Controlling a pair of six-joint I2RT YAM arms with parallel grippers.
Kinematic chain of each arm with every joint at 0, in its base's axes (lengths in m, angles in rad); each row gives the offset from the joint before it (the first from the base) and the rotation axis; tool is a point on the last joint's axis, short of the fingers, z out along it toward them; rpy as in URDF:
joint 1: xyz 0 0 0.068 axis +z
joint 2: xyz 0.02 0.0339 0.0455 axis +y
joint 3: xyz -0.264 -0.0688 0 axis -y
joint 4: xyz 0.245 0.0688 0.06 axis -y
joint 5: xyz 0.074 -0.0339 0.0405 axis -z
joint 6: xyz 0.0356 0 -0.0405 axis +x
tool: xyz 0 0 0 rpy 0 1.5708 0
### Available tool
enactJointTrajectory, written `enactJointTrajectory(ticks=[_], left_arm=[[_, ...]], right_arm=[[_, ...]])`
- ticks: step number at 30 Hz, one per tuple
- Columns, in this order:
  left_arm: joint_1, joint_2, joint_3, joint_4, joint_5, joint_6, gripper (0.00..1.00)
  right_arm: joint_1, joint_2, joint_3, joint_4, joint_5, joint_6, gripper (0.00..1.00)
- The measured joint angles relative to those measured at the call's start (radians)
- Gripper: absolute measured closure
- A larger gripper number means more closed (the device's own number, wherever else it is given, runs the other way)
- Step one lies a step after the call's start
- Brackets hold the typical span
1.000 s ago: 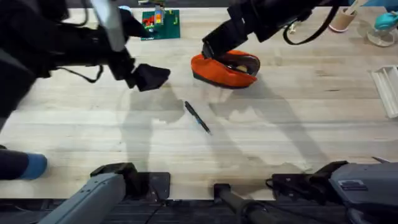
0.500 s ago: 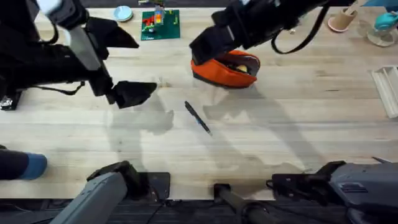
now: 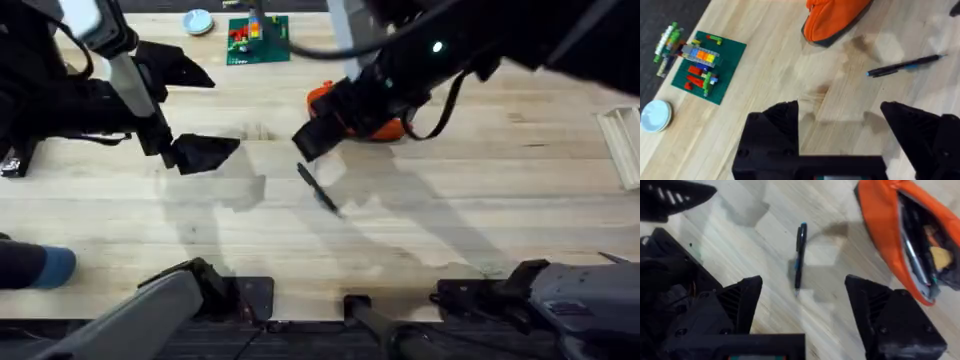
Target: Unzip the bag, pick up the pens from the table one at a time and place them inside, then zip the bag closed.
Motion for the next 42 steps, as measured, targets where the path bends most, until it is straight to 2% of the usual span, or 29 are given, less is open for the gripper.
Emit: enactJointTrajectory(ticks=[10, 21, 31, 42], left_arm=[[0.000, 0.064, 0.000, 0.002, -0.001, 0.033, 0.007], [0.000, 0.064, 0.000, 0.002, -0.001, 0.040, 0.007], [0.000, 0.064, 0.000, 0.002, -0.001, 0.040, 0.008], [0.000, 0.064, 0.000, 0.002, -0.001, 0.040, 0.008]], right_arm=[[0.102, 0.033, -0.096, 0.085, 0.037, 0.075, 0.006], [0.178, 0.171, -0.101, 0.114, 0.105, 0.197, 0.005], [0.200, 0.212, -0.103, 0.151, 0.142, 0.322, 0.006], [0.274, 0.275, -0.103, 0.152, 0.247, 0.460, 0.005]])
